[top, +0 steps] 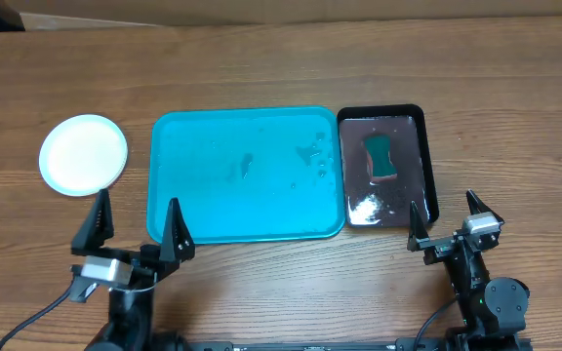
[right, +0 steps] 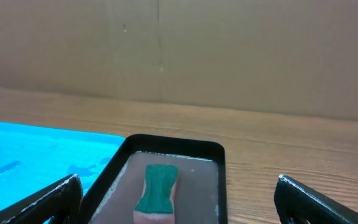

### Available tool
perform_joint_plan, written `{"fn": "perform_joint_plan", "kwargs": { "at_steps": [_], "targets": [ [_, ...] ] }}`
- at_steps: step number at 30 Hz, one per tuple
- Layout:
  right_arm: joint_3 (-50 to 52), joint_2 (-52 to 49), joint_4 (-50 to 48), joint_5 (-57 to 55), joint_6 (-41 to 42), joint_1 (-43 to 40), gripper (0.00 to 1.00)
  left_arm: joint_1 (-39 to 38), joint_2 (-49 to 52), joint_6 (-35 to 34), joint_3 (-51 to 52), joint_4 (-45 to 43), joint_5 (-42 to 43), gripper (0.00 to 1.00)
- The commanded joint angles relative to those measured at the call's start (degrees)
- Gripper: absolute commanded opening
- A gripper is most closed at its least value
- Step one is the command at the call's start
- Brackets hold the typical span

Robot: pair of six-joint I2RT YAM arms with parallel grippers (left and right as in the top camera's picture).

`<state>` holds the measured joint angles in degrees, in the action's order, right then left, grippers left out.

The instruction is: Clean dirty plates on tray and stack at the side

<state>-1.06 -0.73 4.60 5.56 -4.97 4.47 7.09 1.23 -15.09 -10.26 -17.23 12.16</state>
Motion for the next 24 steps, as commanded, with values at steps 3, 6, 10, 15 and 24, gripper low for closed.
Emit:
{"fn": "perform_joint_plan", "kwargs": {
  "at_steps": [3, 6, 10, 15, 24],
  "targets": [
    [0.61, 0.57, -0.24, 0.07, -0.44, -0.37, 1.00, -0.48, -1.05, -4.68, 5.97, -0.20, -4.39, 1.00],
    [0.61, 0.57, -0.24, 0.07, -0.44, -0.37, 1.00, -1.51, -1.05, -5.70, 8.83, -0.17, -6.43, 1.00],
    [0.61, 0.57, -0.24, 0.07, -0.44, -0.37, 1.00, -2.40, -1.05, -5.68, 9.99, 5.16, -7.93, 1.00],
    [0.61, 0.57, -0.24, 0.07, -0.44, -0.37, 1.00, -2.40, -1.05, -0.87, 9.99, 15.34, -8.35, 1.00],
    [0.61, 0.57, -0.24, 0.07, -0.44, -0.37, 1.00, -2.67, -1.05, 10.60, 9.99, 21.53, -8.76, 1.00]
  ]
}}
